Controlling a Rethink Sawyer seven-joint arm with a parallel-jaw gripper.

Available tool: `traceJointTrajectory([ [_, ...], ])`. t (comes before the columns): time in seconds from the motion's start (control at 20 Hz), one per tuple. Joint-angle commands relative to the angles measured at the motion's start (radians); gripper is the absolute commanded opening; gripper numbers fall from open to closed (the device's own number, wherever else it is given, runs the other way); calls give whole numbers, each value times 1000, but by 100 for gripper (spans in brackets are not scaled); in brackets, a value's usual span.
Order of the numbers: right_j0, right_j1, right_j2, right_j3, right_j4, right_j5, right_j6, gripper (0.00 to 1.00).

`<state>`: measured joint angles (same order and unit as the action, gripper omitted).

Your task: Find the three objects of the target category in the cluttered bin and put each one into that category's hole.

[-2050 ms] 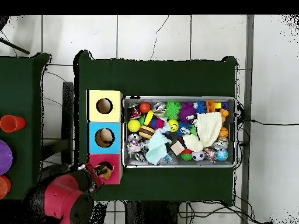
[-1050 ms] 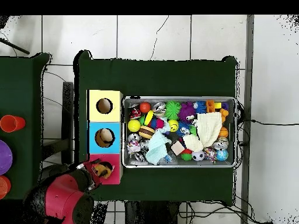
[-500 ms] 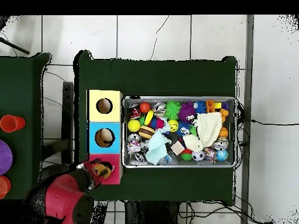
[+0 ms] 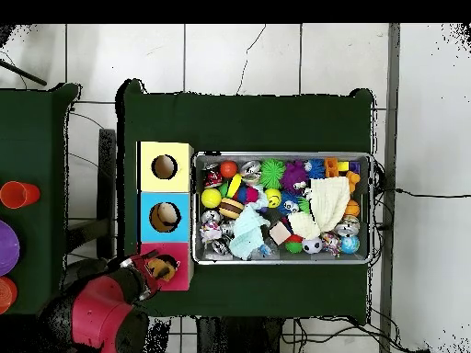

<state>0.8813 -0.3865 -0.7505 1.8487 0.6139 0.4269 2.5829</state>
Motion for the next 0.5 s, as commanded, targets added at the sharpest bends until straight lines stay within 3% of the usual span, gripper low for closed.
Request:
traceJointTrajectory([
  [0.05,-30,-46,95,100,-24,78,163,100],
  [0.5,-52,-108,31,80,-91,185,108,100],
])
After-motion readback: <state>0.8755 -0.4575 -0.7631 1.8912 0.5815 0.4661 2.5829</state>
